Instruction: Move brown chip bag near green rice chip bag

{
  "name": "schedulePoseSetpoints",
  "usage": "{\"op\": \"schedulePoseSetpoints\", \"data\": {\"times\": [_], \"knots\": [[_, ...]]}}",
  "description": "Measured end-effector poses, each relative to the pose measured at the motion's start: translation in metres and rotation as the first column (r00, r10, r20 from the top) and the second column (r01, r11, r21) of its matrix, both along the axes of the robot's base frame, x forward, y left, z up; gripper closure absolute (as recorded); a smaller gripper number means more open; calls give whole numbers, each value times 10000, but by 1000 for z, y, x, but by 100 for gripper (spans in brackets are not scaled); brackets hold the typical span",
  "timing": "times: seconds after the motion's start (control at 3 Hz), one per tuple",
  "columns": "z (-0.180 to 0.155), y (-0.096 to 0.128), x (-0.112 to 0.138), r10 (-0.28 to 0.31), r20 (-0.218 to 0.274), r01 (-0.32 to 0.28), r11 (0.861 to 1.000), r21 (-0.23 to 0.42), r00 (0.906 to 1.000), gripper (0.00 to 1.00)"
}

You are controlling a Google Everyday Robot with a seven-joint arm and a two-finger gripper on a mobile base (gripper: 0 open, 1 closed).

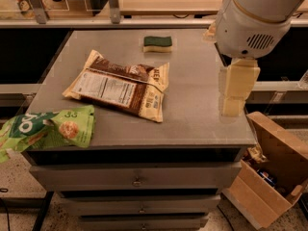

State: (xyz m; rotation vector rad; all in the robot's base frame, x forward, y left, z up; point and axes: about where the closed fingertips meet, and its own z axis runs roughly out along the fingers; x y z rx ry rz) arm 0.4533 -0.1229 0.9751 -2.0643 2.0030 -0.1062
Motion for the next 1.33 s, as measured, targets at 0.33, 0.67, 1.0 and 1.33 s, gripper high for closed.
{"op": "schedulePoseSetpoints", "data": {"times": [0.33,0.67,1.0,1.33], "knots": [[0,0,0,0,1,0,10000,1,10000,0],[7,8,16,41,517,-40,10000,-31,9987,0],[15,19,49,213,1238,-199,9997,-125,9921,0],[10,38,86,493,1543,-481,9988,-110,9868,0]]}}
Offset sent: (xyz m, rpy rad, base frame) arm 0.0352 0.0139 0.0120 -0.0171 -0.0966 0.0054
